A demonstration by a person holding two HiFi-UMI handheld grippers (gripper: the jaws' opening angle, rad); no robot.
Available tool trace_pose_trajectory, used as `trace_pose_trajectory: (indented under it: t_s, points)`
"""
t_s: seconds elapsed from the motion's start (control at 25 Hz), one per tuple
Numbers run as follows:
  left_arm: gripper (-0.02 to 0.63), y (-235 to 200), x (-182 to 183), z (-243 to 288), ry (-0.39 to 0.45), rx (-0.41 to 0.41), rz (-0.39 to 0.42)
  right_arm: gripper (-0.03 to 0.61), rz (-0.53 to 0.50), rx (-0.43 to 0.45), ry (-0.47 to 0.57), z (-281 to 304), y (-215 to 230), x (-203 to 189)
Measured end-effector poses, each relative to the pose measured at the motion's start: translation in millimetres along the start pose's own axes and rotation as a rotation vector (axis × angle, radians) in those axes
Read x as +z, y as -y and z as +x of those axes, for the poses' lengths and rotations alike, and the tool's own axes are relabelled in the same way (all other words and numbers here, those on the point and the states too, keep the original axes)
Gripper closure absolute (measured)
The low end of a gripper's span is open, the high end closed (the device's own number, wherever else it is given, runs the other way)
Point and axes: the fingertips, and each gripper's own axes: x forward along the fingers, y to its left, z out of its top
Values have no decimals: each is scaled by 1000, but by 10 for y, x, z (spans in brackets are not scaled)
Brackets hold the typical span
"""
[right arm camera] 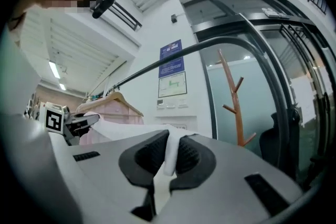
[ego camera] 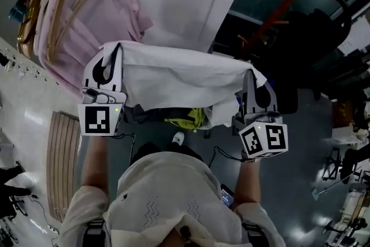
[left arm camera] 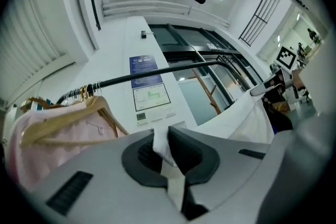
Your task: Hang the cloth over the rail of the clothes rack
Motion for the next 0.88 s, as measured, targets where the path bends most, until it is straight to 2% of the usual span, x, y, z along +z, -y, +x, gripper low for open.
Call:
trace_pose_trajectory:
  t_s: [0.16,0.32,0.48,0.72,0.88]
  points:
    - [600,-71,325,326,76,48,48,557,-82,31,48,287,183,381]
    - [600,-255,830,510,157,38,77,557,-125,61,155,336,157,1006]
    - [600,-482,1477,741,289,26,206,557,-196,49,266,403,136,1726]
    - [600,-865,2380,1132,438,19,396,557,-373,-7,389,530,9,2856]
    - [600,-1061,2891,1374,521,12,524,557,-505,-48,419,679,-49,3403]
